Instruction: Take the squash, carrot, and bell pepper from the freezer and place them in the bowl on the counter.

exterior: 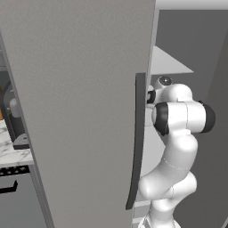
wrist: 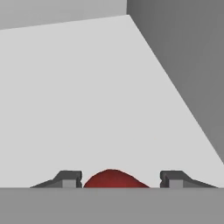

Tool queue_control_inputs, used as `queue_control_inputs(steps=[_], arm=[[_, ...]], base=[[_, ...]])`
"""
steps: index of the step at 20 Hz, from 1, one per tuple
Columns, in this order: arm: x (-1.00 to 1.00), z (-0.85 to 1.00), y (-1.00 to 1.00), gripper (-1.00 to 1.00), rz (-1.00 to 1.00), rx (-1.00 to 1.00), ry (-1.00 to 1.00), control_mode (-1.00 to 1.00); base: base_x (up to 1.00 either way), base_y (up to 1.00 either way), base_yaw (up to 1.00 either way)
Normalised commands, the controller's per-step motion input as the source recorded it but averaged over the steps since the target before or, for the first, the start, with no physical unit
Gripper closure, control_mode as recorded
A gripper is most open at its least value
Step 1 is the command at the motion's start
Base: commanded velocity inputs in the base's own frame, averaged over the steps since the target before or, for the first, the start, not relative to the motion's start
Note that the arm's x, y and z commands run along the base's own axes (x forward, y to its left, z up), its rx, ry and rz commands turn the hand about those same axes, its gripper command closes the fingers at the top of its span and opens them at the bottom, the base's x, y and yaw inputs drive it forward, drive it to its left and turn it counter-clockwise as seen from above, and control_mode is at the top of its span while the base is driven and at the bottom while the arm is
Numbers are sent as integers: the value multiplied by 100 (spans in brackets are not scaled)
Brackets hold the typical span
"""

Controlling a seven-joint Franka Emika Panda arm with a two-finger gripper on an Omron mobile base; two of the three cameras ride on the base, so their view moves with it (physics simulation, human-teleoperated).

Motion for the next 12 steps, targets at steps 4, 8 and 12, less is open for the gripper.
queue_control_inputs(steps=[4,8,12], arm=[[-14,-6,0,100,0,0,0,-100],[-57,-3,0,100,0,0,-6,-100],[-62,-1,0,100,0,0,-11,-100]], base=[[0,0,0],[0,0,0],[0,0,0]])
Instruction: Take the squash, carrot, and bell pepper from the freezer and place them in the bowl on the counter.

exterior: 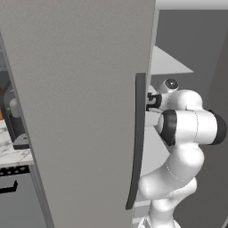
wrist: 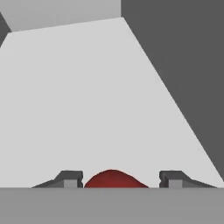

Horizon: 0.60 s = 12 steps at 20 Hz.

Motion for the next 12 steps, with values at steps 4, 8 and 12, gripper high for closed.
queue_control_inputs(steps=[4,8,12], arm=[[-76,0,2,100,0,0,-13,-100],[-83,9,6,100,0,0,-4,-100],[-79,22,7,100,0,0,0,-100]], base=[[0,0,0],[0,0,0],[0,0,0]])
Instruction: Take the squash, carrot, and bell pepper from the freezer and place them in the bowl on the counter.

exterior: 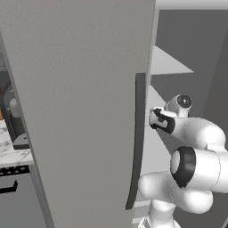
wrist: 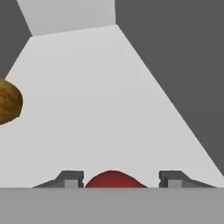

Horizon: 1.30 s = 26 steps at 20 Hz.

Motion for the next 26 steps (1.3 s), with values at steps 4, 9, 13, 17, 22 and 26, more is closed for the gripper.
queue_control_inputs(steps=[4,9,13,17,22,26], arm=[[-53,43,30,100,3,0,0,-100],[-54,38,35,100,5,0,1,-100],[-75,41,17,100,7,0,0,-100],[-87,45,8,100,5,0,2,-100],[-97,50,5,100,2,0,8,-100],[-96,55,16,100,0,0,17,-100]], base=[[0,0,0],[0,0,0],[0,0,0],[0,0,0],[0,0,0],[0,0,0]])
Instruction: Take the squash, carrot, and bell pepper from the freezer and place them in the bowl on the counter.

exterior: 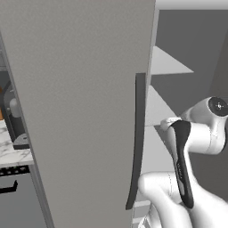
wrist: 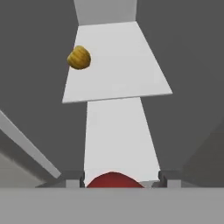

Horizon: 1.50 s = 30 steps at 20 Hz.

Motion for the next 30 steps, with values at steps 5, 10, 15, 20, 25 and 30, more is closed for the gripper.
queue_control_inputs(steps=[5,10,15,20,25,30], arm=[[-90,52,9,100,1,0,20,-100],[-82,27,7,100,4,0,13,-100],[-20,17,30,100,4,0,1,-100],[4,25,20,100,3,0,4,-100],[0,12,7,100,2,0,7,-100],[-5,2,2,100,2,0,4,-100]], base=[[0,0,0],[0,0,0],[0,0,0],[0,0,0],[0,0,0],[0,0,0]])
